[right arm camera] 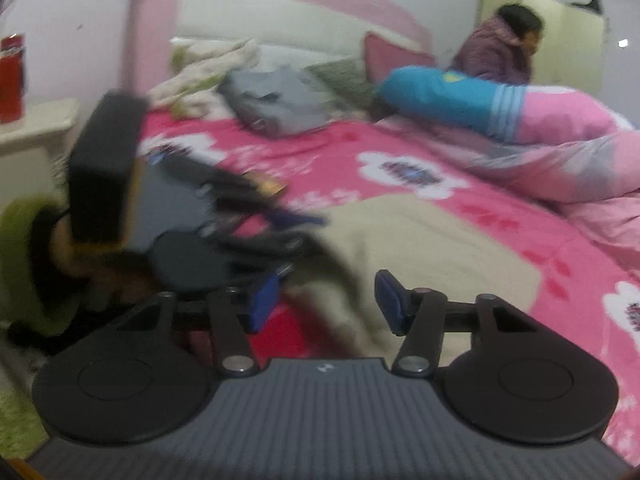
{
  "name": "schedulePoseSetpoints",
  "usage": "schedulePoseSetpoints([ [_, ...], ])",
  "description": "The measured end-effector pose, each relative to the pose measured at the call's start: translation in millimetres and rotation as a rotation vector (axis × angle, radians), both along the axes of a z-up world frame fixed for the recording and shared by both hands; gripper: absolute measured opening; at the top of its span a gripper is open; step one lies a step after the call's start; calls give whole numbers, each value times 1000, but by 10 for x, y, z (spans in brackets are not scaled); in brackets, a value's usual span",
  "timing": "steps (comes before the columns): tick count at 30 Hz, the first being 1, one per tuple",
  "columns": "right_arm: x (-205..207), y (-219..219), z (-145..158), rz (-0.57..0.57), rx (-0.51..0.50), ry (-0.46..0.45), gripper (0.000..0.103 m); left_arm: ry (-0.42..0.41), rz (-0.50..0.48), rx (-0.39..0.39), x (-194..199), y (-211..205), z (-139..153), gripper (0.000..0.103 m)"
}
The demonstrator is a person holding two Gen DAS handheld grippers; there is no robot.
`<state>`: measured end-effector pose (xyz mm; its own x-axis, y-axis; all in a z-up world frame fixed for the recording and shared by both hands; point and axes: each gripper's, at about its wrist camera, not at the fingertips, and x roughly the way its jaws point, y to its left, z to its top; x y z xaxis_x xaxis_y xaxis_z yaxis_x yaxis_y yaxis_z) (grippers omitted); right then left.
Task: Fold clothes
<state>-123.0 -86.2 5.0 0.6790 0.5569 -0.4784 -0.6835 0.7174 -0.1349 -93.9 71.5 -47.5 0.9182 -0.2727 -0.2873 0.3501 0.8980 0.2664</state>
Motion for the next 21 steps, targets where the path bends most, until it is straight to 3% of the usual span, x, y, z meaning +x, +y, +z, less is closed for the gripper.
schedulePoseSetpoints([
  [6, 94, 94, -323, -114, -3, 100, 11, -19, -4, 17, -43, -12, 22, 18],
  [13, 150, 104, -342, -206, 112, 29, 8, -29, -6, 26, -96, -20, 25, 17],
  [21, 397, 109, -473, -273, 269, 25, 7, -32, -13, 18, -113, 1, 8, 15],
])
